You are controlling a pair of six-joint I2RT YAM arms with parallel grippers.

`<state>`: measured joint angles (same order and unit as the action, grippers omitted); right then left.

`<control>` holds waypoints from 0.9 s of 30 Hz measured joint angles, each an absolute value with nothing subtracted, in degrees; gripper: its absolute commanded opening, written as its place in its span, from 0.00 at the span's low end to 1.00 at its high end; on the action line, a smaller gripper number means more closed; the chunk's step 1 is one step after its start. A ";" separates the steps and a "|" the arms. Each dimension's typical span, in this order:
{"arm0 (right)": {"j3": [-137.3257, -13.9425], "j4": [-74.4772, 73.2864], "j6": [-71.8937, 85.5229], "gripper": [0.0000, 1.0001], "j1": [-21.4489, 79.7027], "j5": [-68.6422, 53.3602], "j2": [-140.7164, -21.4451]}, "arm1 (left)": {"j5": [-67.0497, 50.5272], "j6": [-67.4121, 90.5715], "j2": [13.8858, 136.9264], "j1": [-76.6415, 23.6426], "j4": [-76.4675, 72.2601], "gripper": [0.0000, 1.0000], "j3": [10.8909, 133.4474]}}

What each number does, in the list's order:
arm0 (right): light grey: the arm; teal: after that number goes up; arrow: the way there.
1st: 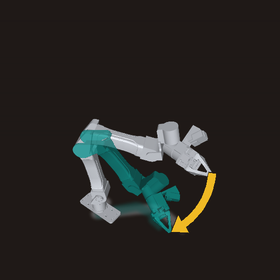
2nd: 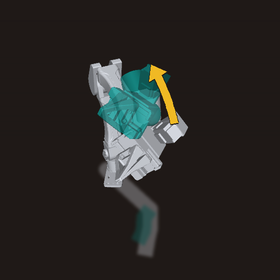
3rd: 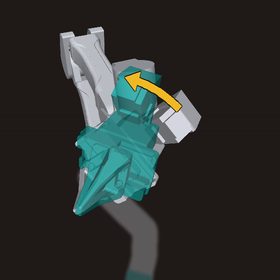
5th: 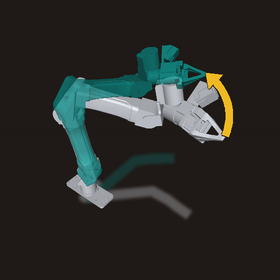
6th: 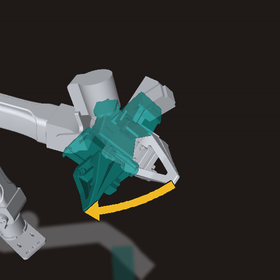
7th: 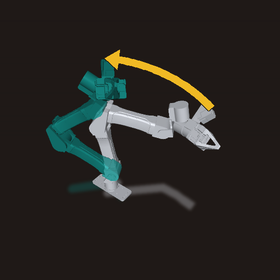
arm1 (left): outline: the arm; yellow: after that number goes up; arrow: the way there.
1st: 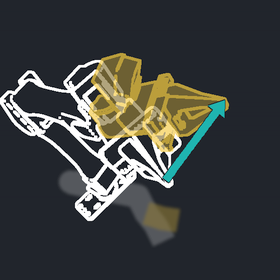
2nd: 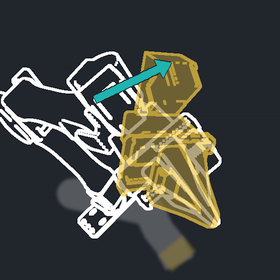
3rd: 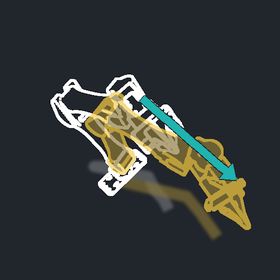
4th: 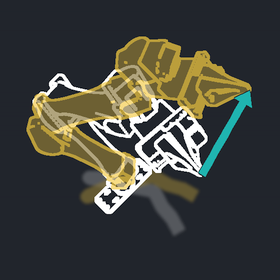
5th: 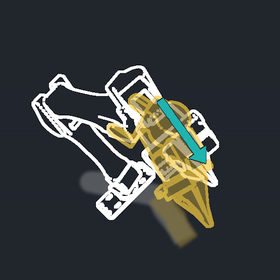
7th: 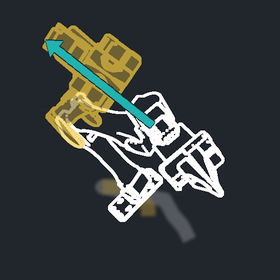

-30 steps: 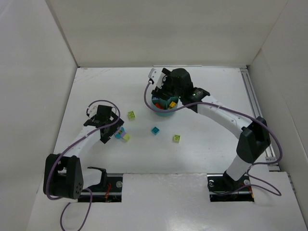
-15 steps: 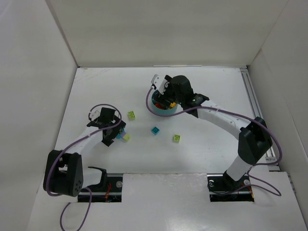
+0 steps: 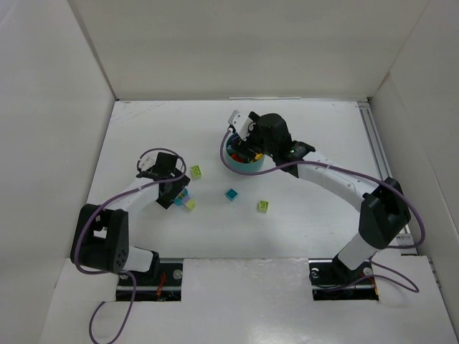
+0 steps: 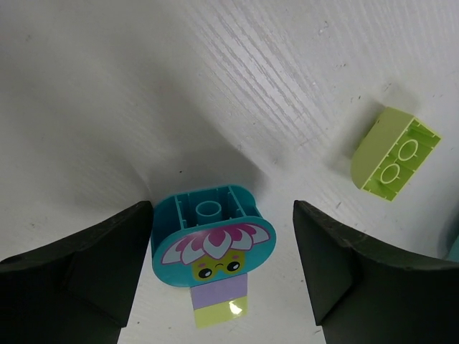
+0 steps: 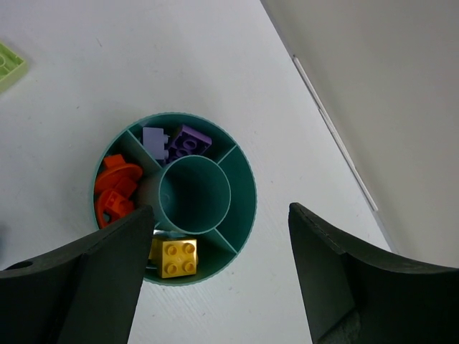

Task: Sort the legos into containers by color

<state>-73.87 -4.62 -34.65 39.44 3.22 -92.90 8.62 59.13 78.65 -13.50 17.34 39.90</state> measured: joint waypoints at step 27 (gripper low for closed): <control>-65.56 -3.03 -33.47 0.80 39.44 5.63 -85.27 | 12.08 59.05 80.42 -19.14 22.76 0.49 42.26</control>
<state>-65.56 -3.03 -33.47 39.44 5.63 -85.27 12.08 59.05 80.42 -19.14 22.76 42.26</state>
